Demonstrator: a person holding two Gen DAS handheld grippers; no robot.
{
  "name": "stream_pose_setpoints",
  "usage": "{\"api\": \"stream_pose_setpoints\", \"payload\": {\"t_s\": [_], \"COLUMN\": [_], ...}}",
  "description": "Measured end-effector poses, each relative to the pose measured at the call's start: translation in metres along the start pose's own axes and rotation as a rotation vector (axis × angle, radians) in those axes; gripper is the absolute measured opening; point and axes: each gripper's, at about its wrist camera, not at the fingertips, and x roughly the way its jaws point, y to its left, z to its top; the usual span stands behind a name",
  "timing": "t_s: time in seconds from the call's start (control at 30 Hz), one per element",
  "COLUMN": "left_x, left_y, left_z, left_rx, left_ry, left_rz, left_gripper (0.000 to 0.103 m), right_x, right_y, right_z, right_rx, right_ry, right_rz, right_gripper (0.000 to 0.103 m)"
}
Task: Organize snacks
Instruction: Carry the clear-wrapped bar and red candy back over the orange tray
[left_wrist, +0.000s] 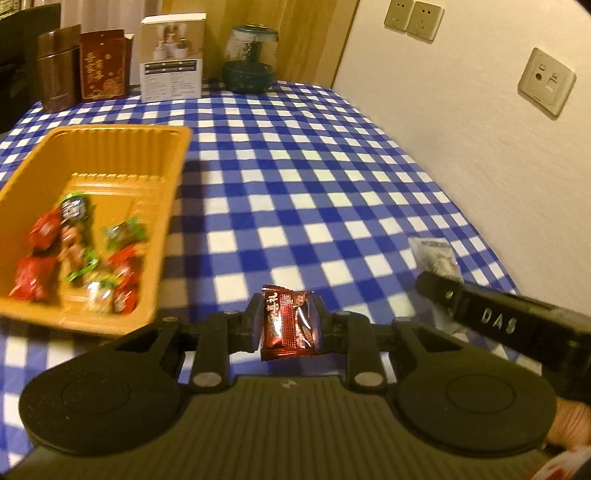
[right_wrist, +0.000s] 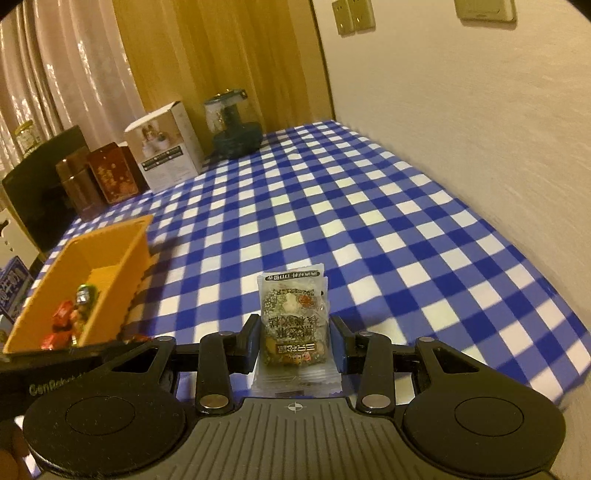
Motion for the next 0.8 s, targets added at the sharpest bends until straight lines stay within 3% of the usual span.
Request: {"api": "stream_pose_setpoints", "payload": {"t_s": [0.8], "left_x": [-0.106], "left_y": [0.069], "left_z": [-0.033], "left_rx": [-0.064], "left_ry": [-0.067], "left_rz": [0.062], "left_gripper": [0.023], "right_x": [-0.056], "right_y": [0.103], "right_z": [-0.043], "right_rx": [-0.157], "right_ry": [0.029], "right_rz": [0.088], "right_gripper": [0.039]}}
